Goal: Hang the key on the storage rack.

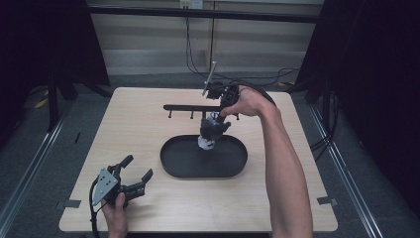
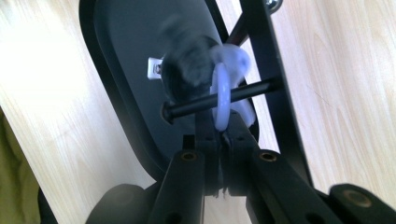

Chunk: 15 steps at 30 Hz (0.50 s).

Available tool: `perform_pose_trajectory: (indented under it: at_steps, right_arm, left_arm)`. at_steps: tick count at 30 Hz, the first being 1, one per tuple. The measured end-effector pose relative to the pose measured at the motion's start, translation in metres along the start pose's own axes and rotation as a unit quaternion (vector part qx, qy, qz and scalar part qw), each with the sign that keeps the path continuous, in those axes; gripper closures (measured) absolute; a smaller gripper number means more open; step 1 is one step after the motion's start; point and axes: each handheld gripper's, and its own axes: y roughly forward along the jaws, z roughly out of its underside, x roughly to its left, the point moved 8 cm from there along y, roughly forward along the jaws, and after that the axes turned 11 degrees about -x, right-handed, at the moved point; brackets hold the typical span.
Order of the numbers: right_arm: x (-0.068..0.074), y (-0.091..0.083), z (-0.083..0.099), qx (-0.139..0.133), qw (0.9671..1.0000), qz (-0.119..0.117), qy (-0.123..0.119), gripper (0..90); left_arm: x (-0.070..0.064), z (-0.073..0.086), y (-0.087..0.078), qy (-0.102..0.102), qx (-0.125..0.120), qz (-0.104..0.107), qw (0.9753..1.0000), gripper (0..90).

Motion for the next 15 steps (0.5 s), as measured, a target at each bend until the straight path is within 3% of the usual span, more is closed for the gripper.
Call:
perform_pose_trajectory:
  at_steps: [15]
  right_arm:
    - [0.016,-0.008,0.008,-0.026,0.9997,0.004,0.003,69.2]
  left_arm:
    - [0.0,0.0,0.0,-0.002,-0.001,0.0,1.0,15.3]
